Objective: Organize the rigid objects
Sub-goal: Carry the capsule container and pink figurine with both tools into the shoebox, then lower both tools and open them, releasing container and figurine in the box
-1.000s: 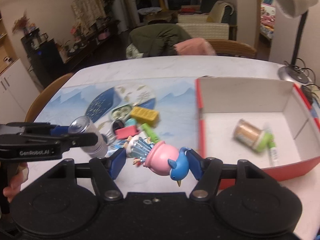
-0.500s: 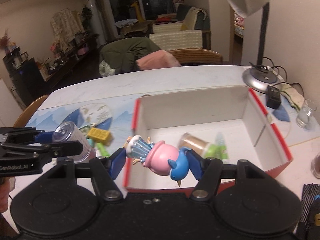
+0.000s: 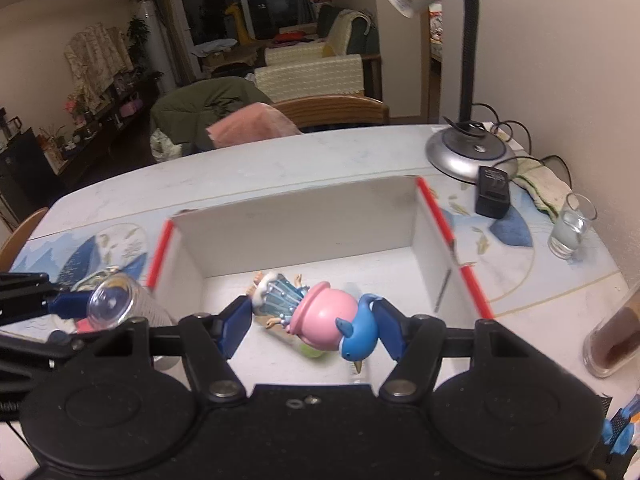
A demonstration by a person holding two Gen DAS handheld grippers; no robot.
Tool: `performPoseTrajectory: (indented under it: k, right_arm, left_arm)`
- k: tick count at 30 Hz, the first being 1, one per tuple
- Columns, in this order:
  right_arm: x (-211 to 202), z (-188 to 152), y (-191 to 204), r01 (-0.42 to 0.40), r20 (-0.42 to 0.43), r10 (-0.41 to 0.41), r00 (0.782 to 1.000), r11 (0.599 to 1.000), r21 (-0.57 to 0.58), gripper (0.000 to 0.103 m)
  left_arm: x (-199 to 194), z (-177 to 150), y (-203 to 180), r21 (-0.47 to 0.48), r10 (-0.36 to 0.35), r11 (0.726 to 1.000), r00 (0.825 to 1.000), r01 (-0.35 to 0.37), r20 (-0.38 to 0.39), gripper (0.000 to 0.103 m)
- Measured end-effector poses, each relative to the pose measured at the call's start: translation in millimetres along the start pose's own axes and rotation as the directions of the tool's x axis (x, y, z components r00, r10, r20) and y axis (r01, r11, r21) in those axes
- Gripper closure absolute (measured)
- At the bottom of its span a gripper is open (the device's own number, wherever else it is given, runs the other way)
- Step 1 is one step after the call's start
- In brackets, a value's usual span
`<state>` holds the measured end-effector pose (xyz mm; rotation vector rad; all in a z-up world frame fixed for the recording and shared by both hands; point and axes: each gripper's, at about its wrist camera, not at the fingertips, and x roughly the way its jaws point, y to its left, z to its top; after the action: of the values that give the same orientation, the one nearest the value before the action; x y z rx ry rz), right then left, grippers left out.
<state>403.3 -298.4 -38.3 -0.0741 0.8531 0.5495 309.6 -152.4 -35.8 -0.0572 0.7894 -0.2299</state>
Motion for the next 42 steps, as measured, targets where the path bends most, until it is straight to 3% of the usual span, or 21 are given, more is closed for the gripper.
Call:
performPoseTrajectory:
  k: [11,20,35,42]
  right_arm:
    - [54,16,-28,0.017,-0.075,-0.017,0.997,1.000,-0.006,0.038]
    - [99,26,-28,0.019,-0.139,-0.022,0.990,0.999,-0.027,0.038]
    - [125,25,-20,0.026,-0.286,-0.052,0.957,0.995,-0.092,0.037]
    - [128,24,-19,0.031,-0.313,-0.061,0.948,0.995,-0.097,0.037]
  left_arm:
    - [63,2,-13,0.018,0.052,0.999,0.990,-0.050,-0.134,0.059]
    - [89,-2,-10,-0.007,0.073,0.997,0.975,-0.077,-0.209,0.059]
    - [112,-4,-8,-0.048,0.072,0.995,0.958,-0.089,-0.277,0.059]
    - [116,-6,-9,-0.041,0.080,0.994,0.947,-0.098,-0.310,0.061]
